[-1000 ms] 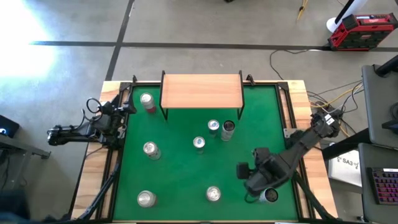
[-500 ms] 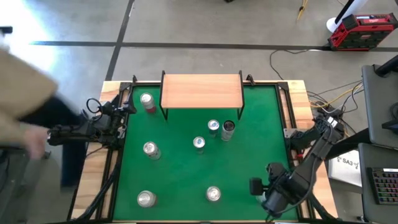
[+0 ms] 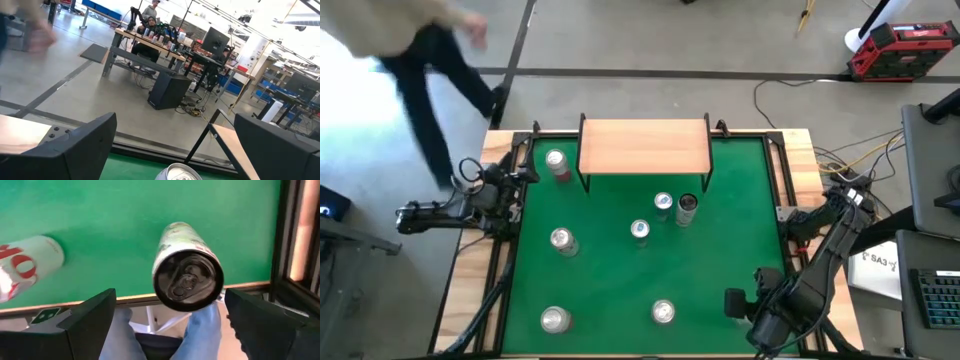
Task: Place canned beverage on shelf
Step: Move the soda cans to the center of the table
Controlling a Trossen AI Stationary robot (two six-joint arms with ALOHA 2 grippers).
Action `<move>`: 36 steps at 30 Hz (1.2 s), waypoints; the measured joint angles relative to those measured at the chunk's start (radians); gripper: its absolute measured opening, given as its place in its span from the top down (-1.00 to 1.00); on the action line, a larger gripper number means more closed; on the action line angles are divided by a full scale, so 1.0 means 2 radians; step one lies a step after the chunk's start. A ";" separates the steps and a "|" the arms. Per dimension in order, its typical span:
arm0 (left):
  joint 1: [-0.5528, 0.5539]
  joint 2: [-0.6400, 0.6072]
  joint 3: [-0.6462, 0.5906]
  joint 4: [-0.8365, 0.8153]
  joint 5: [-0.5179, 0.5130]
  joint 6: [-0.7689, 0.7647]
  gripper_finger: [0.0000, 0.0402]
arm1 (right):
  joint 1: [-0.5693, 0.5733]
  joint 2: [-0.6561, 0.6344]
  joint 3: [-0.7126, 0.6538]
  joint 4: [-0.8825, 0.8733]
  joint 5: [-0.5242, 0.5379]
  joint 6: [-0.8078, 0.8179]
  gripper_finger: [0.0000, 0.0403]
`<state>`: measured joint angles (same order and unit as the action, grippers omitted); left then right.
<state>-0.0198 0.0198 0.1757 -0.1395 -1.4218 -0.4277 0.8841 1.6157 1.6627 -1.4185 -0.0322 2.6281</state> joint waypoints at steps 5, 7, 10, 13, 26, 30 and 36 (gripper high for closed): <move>0.000 0.000 0.000 0.000 0.000 0.000 -0.94 | 0.001 0.015 0.000 0.001 -0.011 0.029 -0.82; 0.000 0.000 0.000 0.000 0.000 0.000 -0.94 | 0.003 0.022 0.000 0.004 -0.013 0.039 -0.82; 0.000 0.000 0.000 0.000 0.000 0.000 -0.94 | 0.008 0.029 -0.001 0.004 -0.014 0.053 -0.82; 0.000 0.000 0.000 0.000 0.000 0.000 -0.94 | 0.015 0.031 -0.002 0.002 -0.012 0.061 -0.82; 0.000 0.000 0.000 0.000 0.000 0.000 -0.94 | 0.025 0.031 -0.046 0.018 0.016 0.061 -0.65; 0.000 0.000 0.000 0.000 0.000 0.000 -0.94 | 0.025 0.031 -0.056 0.026 0.017 0.061 -0.41; 0.000 0.000 0.000 0.000 0.000 0.000 -0.94 | 0.026 0.031 -0.058 0.037 0.031 0.042 -0.22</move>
<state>-0.0199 0.0200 0.1757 -0.1396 -1.4220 -0.4276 0.9352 1.6768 1.5471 -1.3435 0.0289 2.7118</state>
